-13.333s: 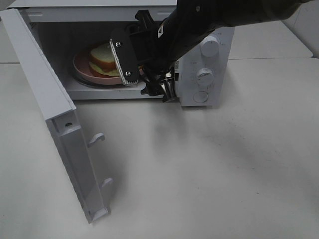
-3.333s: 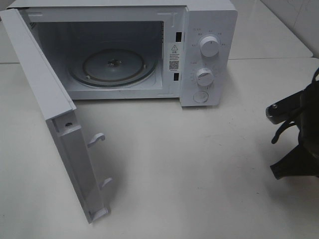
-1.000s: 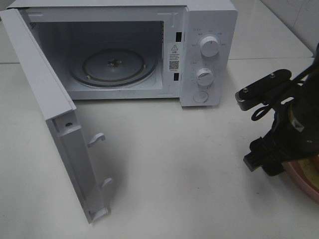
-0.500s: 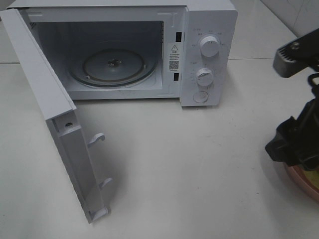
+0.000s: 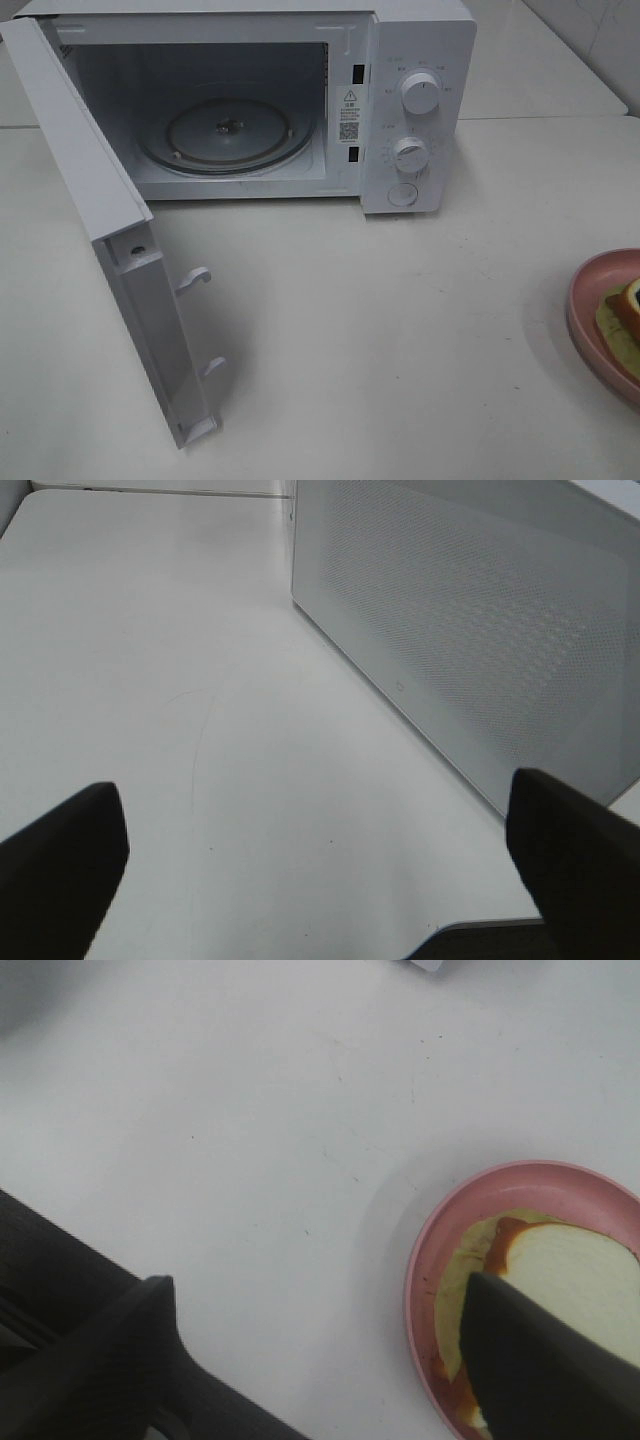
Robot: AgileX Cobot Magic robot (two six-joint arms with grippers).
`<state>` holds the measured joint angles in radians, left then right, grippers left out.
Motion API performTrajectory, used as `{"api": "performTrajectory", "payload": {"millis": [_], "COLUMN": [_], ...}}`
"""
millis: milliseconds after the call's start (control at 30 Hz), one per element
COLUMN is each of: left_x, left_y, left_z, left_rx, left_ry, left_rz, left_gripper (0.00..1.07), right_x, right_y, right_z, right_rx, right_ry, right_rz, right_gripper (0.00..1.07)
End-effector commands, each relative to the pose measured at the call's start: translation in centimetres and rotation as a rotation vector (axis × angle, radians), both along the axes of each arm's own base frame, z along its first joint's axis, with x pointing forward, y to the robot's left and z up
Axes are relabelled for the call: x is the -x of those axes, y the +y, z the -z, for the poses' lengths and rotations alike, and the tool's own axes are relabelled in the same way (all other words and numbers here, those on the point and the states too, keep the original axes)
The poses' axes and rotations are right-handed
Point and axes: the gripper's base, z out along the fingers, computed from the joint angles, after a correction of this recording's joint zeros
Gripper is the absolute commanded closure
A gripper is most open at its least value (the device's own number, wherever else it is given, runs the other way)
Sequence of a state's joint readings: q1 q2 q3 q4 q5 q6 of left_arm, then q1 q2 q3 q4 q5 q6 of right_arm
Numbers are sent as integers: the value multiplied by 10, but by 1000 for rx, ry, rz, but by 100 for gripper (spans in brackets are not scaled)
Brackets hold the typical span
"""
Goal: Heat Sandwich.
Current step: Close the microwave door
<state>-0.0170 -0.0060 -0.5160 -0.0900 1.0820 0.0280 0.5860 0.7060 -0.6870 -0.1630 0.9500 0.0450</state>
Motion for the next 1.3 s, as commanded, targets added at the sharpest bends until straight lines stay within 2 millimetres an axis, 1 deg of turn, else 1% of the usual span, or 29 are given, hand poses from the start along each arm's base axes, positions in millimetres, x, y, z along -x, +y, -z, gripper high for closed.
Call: {"api": "performTrajectory", "payload": {"millis": [33, 67, 133, 200, 267, 300, 367, 467, 533, 633, 733, 767, 800, 900, 933, 1033, 1100, 1200, 1300], "left_x": [0, 0, 0, 0, 0, 0, 0, 0, 0, 0, 0, 0, 0, 0, 0, 0, 0, 0, 0], "left_y": [-1, -1, -1, -1, -1, -1, -1, -1, -1, -1, -1, -1, -1, -1, -1, -1, -1, -1, -1], "left_z": [0, 0, 0, 0, 0, 0, 0, 0, 0, 0, 0, 0, 0, 0, 0, 0, 0, 0, 0], "left_rx": [7, 7, 7, 7, 7, 7, 7, 7, 7, 7, 7, 7, 7, 7, 7, 7, 7, 7, 7], "left_ry": [-16, -16, -16, -16, -16, -16, -16, -16, -16, -16, -16, -16, -16, -16, -16, -16, -16, -16, -16], "left_rz": [4, 4, 4, 4, 4, 4, 4, 4, 4, 4, 4, 4, 4, 4, 4, 4, 4, 4, 4], "left_gripper": [10, 10, 10, 10, 10, 10, 10, 10, 10, 10, 10, 10, 10, 10, 10, 10, 10, 10, 10], "right_x": [11, 17, 20, 27, 37, 37, 45, 48, 54, 59, 69, 69, 75, 80, 85, 89, 94, 95, 100], "right_y": [-8, -12, -13, -17, -23, -23, -29, -33, -39, -42, -48, -48, -50, -51, -52, -52, -52, -52, -51], "right_z": [-5, -7, -7, -9, -12, -12, -9, -4, 3, 5, 8, 8, 11, 15, 20, 23, 23, 25, 27], "right_rx": [-3, -12, -17, -33, -63, -63, -77, -83, -91, -103, -144, -144, -180, -196, -207, -216, -241, -254, -264], "right_ry": [-17, -17, -17, -24, -50, -50, -73, -77, -92, -105, -153, -153, -181, -200, -218, -239, -298, -330, -383], "right_rz": [0, 8, 11, 12, 13, 13, 21, 53, 123, 165, 267, 267, 321, 368, 408, 433, 461, 478, 511], "right_gripper": [31, 31, 31, 31, 31, 31, 31, 31, 31, 31, 31, 31, 31, 31, 31, 31, 31, 31, 31]}}
